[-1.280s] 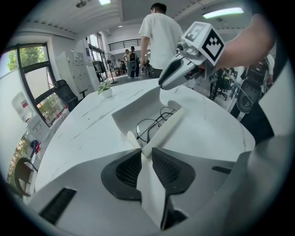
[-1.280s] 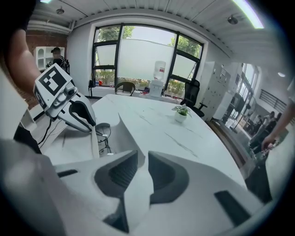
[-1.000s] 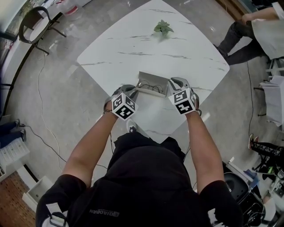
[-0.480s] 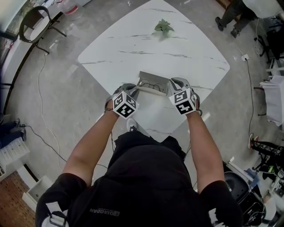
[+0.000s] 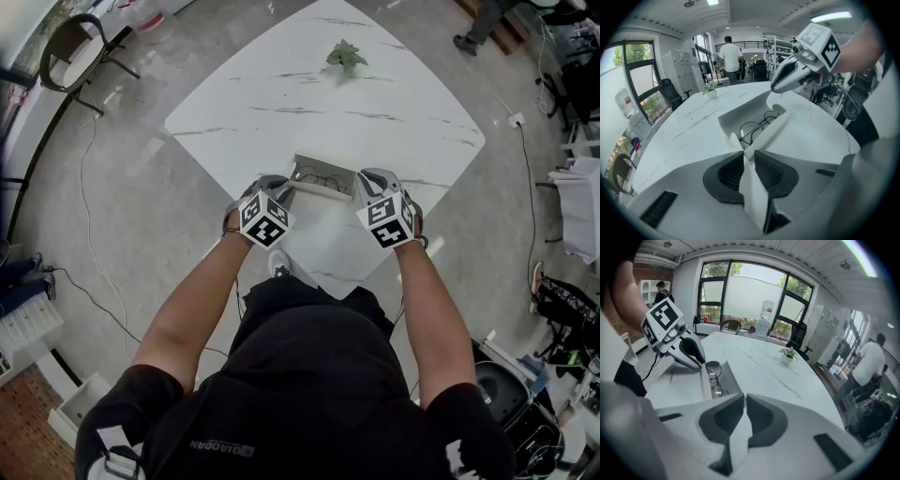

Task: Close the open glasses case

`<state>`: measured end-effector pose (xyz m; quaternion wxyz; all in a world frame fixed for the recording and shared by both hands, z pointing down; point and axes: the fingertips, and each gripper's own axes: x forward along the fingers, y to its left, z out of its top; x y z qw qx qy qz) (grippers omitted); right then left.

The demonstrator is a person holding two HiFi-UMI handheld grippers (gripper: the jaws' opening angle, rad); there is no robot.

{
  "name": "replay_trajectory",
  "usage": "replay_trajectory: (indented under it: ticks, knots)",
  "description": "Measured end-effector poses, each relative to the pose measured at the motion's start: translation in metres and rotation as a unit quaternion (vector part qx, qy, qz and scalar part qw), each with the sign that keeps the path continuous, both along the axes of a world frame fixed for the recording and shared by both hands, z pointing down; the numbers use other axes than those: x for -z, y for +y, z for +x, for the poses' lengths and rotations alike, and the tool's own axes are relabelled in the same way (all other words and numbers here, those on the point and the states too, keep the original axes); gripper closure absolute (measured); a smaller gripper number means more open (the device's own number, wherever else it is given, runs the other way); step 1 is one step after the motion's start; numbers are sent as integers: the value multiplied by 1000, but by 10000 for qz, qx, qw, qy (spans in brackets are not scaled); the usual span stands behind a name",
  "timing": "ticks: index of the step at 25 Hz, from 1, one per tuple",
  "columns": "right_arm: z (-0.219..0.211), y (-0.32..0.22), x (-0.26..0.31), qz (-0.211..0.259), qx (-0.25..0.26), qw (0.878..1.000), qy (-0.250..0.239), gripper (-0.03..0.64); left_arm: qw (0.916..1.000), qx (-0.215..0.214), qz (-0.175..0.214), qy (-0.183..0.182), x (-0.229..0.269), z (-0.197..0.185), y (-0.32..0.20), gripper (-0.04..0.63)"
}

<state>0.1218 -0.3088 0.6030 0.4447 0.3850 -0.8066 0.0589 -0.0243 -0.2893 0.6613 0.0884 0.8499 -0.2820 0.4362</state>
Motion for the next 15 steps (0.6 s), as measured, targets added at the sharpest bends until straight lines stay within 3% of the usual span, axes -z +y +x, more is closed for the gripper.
replay_trajectory:
  ticks: [15]
  knots:
    - [-5, 19, -3, 40, -24, 10000, -46, 594, 10000, -6, 42, 27, -1, 0, -1, 520]
